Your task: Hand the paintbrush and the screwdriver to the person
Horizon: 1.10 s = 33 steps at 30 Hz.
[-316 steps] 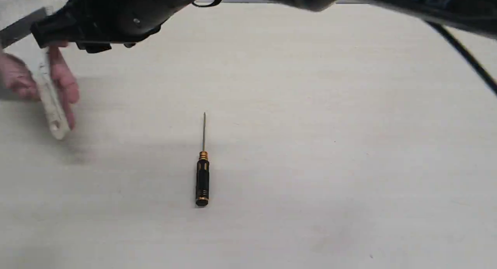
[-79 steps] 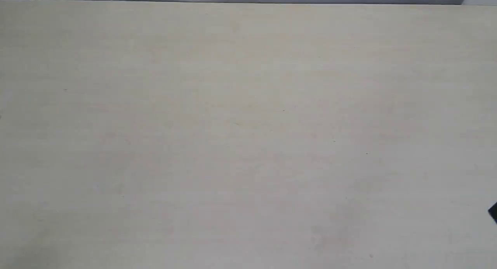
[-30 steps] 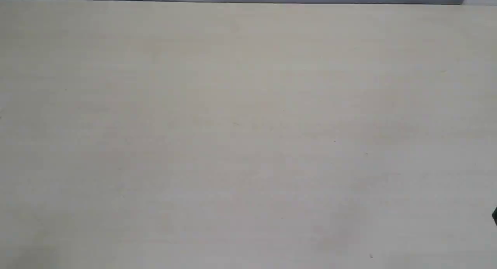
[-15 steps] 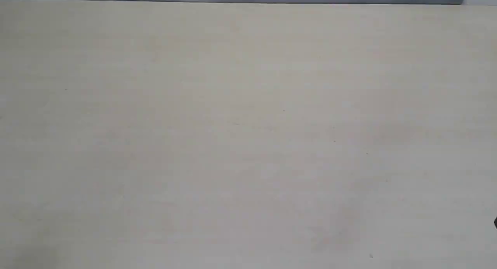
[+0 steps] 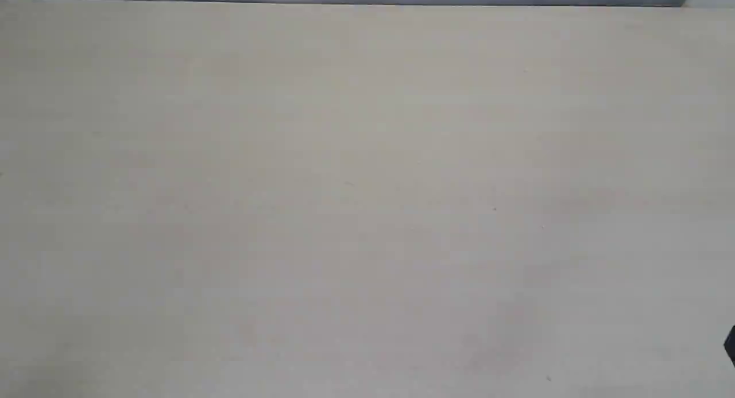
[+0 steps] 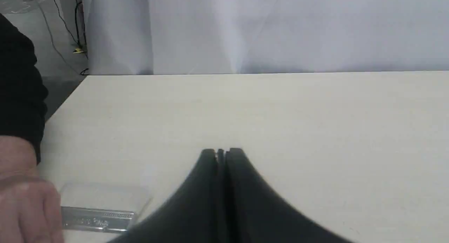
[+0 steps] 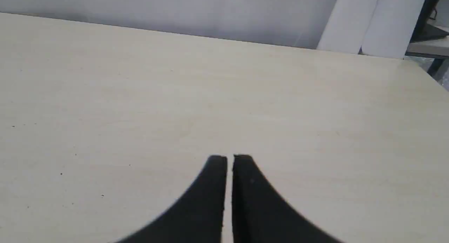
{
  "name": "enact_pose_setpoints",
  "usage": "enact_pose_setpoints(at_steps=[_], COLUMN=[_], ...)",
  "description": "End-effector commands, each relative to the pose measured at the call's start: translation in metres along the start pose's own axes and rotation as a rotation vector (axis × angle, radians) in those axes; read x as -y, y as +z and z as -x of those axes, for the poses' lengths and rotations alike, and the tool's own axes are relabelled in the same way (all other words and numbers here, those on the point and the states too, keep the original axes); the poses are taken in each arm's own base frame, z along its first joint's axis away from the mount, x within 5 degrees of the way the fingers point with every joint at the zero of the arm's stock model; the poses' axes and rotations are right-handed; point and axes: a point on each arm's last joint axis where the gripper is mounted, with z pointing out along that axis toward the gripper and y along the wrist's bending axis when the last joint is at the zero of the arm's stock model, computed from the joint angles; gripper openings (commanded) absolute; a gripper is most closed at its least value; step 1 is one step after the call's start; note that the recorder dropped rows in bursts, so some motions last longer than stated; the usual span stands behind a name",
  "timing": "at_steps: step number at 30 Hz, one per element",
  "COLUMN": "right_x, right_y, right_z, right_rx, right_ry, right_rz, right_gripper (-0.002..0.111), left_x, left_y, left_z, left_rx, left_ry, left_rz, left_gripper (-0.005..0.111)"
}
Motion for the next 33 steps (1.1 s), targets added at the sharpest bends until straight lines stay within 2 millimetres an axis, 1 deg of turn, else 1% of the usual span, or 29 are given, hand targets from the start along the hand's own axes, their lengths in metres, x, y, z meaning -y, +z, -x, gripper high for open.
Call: enact_pose_setpoints(at_steps=[1, 33], right_x=[0.0002, 0.0000], right_y=[-0.0001, -0.0001], right_z=[-0.0014, -0.0025], right_rx=[-0.006, -0.019], right_ry=[0.000, 0.006], right_rz=[-0.005, -0.003], right_gripper=[0.005, 0.005], left_x=[0.0006, 0.0005], left_y=[0.0000, 0.0000], left_z=[-0.0001, 0.0000], left_rx=[0.006, 0.007], left_ry=[-0.005, -0.001], left_rz=[-0.010, -0.009], left_gripper=[0.000, 0.000])
